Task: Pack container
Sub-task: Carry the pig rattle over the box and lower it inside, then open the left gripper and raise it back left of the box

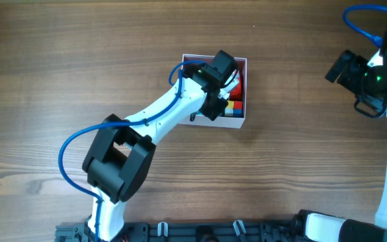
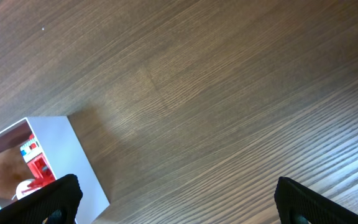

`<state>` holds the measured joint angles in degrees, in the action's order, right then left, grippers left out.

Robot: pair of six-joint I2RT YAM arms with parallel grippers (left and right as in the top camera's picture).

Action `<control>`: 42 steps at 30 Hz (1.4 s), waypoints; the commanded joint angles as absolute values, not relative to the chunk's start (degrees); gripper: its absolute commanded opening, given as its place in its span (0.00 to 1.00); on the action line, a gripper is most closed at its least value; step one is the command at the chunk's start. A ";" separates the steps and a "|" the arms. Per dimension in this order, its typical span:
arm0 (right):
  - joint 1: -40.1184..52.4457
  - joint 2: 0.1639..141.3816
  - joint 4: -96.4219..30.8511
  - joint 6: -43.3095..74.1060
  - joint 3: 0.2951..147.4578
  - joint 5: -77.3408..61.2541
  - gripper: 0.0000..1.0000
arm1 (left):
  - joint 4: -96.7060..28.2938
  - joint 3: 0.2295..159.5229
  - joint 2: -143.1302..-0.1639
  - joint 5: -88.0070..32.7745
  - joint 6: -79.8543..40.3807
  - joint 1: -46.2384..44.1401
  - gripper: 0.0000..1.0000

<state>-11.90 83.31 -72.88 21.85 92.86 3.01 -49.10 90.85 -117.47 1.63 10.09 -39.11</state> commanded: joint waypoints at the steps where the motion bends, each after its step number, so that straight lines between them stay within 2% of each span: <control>1: -12.08 83.59 -72.88 22.55 92.42 2.94 1.00 | -51.40 90.76 -117.69 0.91 15.14 -39.09 0.04; 4: -12.08 83.59 -72.88 22.52 92.42 2.94 1.00 | -52.69 90.76 -117.67 0.93 15.22 -39.33 0.04; 7: -12.08 83.59 -72.88 22.55 92.42 2.94 1.00 | -53.21 90.78 -117.40 1.39 14.55 -39.57 0.26; 10: -12.08 83.59 -72.88 22.55 92.42 2.94 1.00 | -53.19 91.20 -116.75 2.63 13.80 -39.59 0.36; 11: -12.08 83.59 -72.88 22.52 92.42 2.94 1.00 | -53.19 91.70 -116.22 3.68 12.91 -39.59 0.50; 13: -12.08 83.59 -72.88 22.52 92.42 2.94 1.00 | -53.23 92.58 -115.20 4.23 12.84 -39.59 0.56; 14: -12.08 83.59 -72.88 22.52 92.42 2.94 1.00 | -53.17 93.08 -114.45 4.21 12.84 -39.59 0.91; 15: -12.08 83.59 -72.88 22.55 92.42 2.94 1.00 | -53.17 93.71 -113.71 4.21 12.82 -39.59 1.00; 25: -12.08 83.59 -72.88 22.55 92.42 2.94 1.00 | -53.45 98.80 -102.48 10.00 5.10 -39.55 1.00; 31: -12.08 83.59 -72.88 22.52 92.42 2.94 1.00 | -61.06 98.80 -93.27 16.21 -4.19 -37.85 1.00; 37: -12.08 83.59 -72.88 22.55 92.42 2.94 1.00 | -74.26 98.80 -86.56 18.96 -20.36 -30.22 1.00; 42: -12.08 83.59 -70.52 27.88 92.42 2.87 1.00 | -83.29 98.80 -84.62 18.20 -22.98 -21.63 1.00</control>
